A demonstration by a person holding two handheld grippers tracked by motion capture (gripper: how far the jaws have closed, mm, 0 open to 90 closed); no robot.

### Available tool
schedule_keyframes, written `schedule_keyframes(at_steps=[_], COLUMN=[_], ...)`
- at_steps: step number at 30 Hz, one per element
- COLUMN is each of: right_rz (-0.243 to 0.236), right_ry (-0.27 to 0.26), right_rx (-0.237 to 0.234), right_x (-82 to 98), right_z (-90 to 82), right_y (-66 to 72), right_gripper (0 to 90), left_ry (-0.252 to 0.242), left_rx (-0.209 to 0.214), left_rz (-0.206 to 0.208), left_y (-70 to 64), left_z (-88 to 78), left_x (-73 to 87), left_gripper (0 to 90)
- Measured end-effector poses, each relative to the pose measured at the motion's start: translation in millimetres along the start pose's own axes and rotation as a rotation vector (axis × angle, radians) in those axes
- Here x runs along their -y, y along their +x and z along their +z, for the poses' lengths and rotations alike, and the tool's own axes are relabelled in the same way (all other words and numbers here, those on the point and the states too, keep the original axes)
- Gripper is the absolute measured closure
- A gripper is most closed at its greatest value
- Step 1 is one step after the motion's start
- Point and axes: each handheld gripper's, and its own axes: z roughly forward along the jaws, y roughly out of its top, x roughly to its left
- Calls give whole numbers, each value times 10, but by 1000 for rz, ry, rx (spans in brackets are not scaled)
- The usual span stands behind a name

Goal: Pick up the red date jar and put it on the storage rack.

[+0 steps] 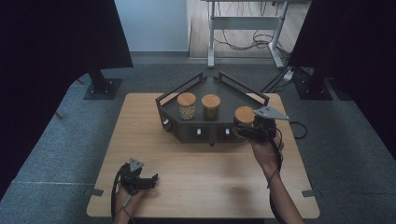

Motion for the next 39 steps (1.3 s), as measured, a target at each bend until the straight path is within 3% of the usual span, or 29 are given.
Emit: schedule_keyframes(at_steps=[39], right_rz=[-10], right_ry=[1], right_rx=[49], right_x=[-192], right_z=[291], right_y=[-99], right_gripper=[236], left_ry=[0], left_rx=[1], left_rz=[1], left_y=[-1], left_z=[0], left_x=[0], left_gripper=[28])
